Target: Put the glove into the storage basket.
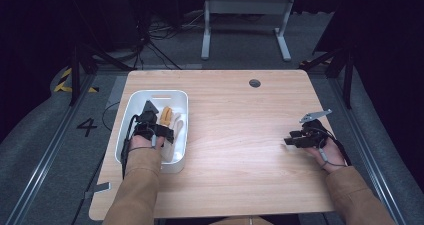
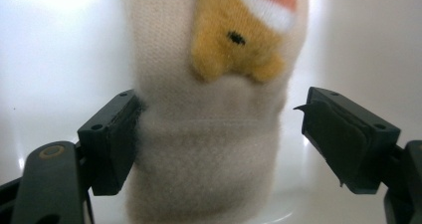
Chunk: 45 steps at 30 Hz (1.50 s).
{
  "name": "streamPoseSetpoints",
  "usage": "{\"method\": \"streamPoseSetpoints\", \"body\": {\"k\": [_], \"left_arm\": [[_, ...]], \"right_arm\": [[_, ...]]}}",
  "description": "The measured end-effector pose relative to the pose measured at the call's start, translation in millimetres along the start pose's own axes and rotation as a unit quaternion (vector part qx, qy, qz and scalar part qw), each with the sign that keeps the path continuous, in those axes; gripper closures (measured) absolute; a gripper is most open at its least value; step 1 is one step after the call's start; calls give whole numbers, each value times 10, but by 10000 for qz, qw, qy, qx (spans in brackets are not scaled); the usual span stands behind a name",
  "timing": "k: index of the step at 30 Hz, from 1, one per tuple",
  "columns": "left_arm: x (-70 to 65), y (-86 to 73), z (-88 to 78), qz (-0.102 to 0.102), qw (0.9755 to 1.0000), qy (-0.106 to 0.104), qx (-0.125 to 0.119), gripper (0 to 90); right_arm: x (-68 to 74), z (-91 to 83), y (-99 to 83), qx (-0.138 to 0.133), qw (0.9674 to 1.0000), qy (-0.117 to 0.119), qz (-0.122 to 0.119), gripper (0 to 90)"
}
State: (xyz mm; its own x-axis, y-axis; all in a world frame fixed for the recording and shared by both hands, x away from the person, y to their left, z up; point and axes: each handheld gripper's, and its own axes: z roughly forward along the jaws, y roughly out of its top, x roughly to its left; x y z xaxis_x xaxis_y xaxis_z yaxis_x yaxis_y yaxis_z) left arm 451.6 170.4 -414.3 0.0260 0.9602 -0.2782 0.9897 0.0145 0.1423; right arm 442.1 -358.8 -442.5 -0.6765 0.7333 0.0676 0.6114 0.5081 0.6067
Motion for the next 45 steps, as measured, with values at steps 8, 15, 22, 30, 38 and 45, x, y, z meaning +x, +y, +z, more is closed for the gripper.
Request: {"method": "streamPoseSetpoints", "body": {"k": [8,15,22,30,38,45], "left_arm": [[-14,7,-199,137,9988,8,-460,187],[-50,44,-472,302,9943,-28,-1019,150],[-210,22,-643,697,9846,-267,-1581,145],[-440,91,-740,1320,9634,-572,-2263,158],[-798,58,-665,2120,9425,-987,-2388,191],[-1171,-47,-579,2894,9088,-1684,-2489,195]], "right_arm": [[-1,6,11,-9,10000,12,-16,530],[-8,5,39,-52,10000,15,-15,521],[-9,-3,50,-92,10000,2,-26,519],[-5,-35,45,-125,9999,-45,-53,519],[-10,-69,25,-154,9999,-27,-33,516],[-14,-127,22,-259,9996,-55,-18,516]]}}
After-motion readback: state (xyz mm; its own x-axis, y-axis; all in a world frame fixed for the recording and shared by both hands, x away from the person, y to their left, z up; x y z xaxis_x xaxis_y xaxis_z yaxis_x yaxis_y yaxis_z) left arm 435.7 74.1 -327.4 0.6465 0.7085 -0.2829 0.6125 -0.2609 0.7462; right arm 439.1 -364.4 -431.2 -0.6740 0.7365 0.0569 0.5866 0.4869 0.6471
